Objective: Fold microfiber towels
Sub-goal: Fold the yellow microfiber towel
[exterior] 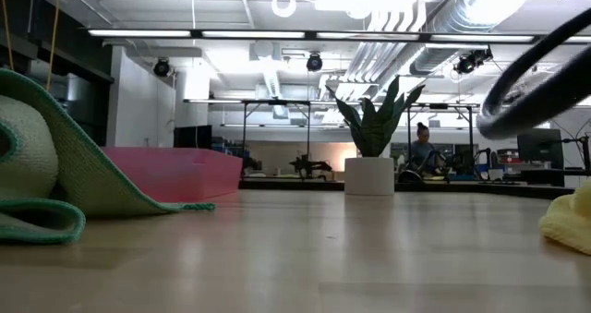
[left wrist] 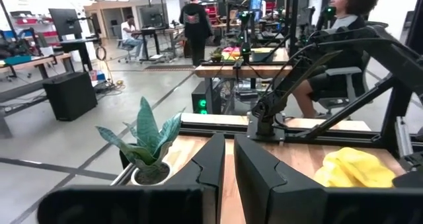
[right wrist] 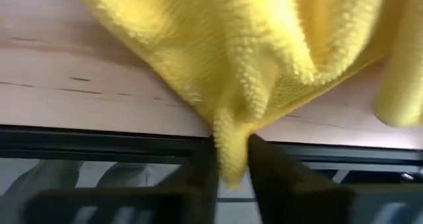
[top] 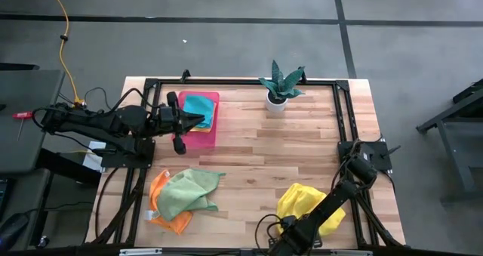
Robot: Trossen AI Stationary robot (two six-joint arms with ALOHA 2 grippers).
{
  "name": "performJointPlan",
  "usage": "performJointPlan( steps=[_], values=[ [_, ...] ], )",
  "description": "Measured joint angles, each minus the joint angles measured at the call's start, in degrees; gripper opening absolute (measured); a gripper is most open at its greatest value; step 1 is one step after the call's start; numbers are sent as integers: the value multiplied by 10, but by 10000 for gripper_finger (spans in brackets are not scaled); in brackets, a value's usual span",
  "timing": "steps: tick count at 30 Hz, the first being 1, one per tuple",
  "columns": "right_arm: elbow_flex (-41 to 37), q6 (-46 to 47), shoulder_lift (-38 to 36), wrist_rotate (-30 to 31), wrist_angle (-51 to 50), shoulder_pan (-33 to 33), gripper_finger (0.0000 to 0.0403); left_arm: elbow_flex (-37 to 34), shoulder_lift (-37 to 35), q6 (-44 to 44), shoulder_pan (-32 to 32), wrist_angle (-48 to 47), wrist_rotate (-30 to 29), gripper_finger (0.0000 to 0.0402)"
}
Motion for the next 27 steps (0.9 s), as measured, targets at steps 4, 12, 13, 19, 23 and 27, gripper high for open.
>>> performJointPlan(
  steps=[4,12,13,19,23,27],
  values=[
    [0,-16,-7,25,-7,0,11,0,0,11,0,4,-13,26],
    [0,-209,-124,109,-27,-21,3,0,-4,11,0,32,-23,26],
    [0,-250,-145,122,-24,-30,2,0,-5,11,0,35,-23,26],
    [0,-455,-262,190,-36,-113,1,0,-5,9,0,42,-6,26],
    [0,-574,-328,259,-79,-170,1,0,-1,-31,0,44,25,26],
    [0,-680,-382,264,-155,-229,1,0,24,-68,0,48,44,26]
  ],
)
